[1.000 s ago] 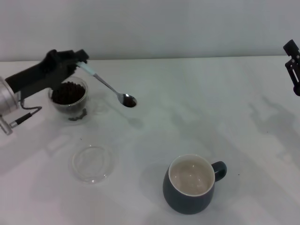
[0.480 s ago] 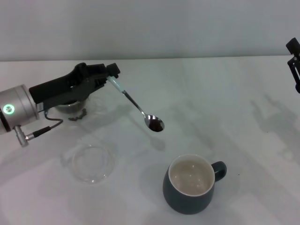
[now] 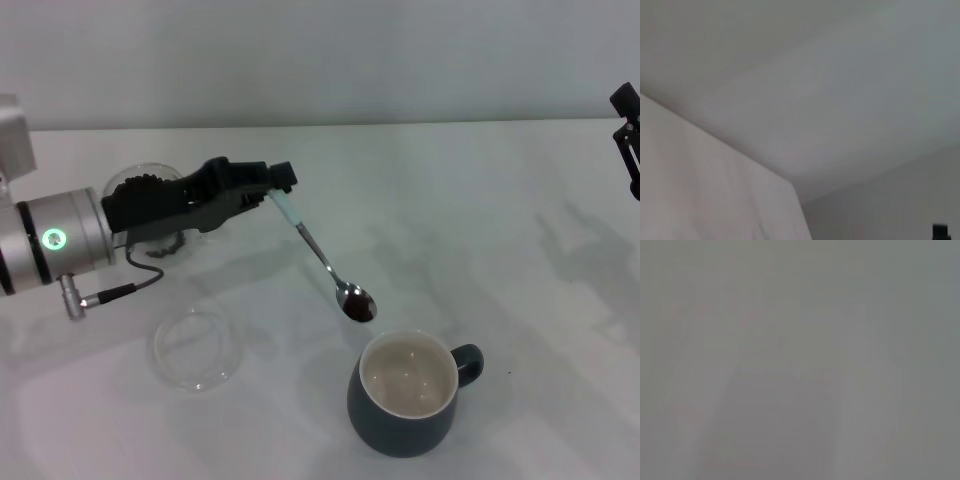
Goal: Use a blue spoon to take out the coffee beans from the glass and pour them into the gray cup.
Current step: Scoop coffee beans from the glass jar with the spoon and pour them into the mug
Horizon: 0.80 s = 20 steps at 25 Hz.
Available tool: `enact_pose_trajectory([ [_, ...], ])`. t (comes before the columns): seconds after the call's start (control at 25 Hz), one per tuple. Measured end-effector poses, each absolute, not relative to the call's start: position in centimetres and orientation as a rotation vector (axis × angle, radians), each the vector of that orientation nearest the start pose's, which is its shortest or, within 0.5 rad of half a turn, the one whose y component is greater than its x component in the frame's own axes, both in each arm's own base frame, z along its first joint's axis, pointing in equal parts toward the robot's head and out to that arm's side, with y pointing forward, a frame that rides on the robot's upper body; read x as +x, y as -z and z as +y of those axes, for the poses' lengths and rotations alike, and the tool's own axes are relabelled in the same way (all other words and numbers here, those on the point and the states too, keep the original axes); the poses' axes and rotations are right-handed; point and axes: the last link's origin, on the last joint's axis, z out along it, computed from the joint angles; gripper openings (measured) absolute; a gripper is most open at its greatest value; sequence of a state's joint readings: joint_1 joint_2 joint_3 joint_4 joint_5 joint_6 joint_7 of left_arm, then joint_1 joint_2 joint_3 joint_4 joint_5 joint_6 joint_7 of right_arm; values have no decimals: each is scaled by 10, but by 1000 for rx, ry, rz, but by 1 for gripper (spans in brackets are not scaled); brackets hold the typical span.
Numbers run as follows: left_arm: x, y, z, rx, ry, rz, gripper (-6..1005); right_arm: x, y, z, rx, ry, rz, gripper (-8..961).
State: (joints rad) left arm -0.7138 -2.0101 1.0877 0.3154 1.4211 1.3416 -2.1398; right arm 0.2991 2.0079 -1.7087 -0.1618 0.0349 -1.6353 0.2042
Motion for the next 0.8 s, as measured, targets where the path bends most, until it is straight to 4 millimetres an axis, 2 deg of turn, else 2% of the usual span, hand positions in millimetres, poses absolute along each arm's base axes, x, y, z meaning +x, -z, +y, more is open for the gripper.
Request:
enact_pose_trajectory([
  [0.56, -179, 56, 380, -2577, 900, -1677, 126, 313, -40, 279, -1643, -944, 93, 445],
  [0.8, -163, 62, 387, -2664, 797, -1527, 126, 312, -40, 280, -1644, -947, 95, 445],
])
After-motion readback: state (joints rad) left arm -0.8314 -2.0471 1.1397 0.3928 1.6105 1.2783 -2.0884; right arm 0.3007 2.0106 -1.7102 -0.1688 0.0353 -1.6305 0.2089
